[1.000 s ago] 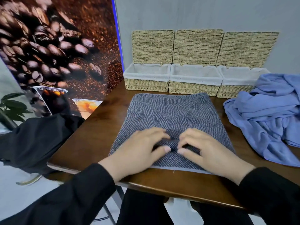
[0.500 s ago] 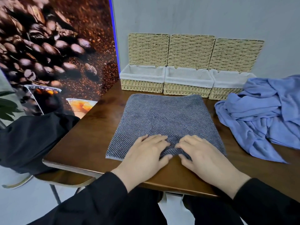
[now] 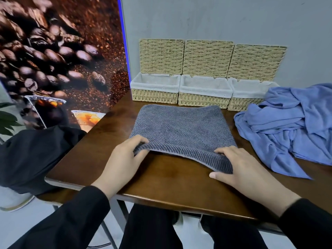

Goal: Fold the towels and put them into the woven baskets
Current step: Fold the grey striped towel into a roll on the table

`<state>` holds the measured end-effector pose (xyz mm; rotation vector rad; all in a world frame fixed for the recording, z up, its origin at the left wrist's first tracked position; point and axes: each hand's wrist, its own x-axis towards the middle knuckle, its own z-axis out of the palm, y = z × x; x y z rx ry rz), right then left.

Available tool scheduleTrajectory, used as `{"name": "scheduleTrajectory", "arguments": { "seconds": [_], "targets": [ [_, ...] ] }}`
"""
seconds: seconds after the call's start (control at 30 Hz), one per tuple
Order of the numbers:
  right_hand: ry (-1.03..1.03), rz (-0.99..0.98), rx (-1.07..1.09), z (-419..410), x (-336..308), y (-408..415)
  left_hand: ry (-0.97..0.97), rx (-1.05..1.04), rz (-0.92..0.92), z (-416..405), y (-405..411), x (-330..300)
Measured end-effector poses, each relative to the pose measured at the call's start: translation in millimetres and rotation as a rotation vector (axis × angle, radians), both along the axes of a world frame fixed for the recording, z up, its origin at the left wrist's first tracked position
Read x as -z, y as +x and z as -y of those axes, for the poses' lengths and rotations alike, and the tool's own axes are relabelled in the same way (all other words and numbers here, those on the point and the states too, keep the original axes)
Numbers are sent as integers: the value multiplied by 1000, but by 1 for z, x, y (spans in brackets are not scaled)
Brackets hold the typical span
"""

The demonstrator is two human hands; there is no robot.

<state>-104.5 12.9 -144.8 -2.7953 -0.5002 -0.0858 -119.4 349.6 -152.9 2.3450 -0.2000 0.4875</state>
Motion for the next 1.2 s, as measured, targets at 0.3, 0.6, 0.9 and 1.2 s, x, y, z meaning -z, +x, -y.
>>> {"name": "scheduleTrajectory", "arguments": {
  "seconds": [0.3, 0.6, 0.9, 1.2],
  "targets": [
    [-240, 222, 112, -46, -7, 5, 4, 9, -194, -11, 31, -23],
    [310, 0, 163, 21, -38, 21, -50, 31, -258, -55, 27, -20],
    [637, -136, 169, 24, -26, 21, -282, -56, -151, -44, 29, -21],
    [677, -260, 222, 26, -28, 23, -366, -58, -236, -46, 35, -20]
  ]
}}
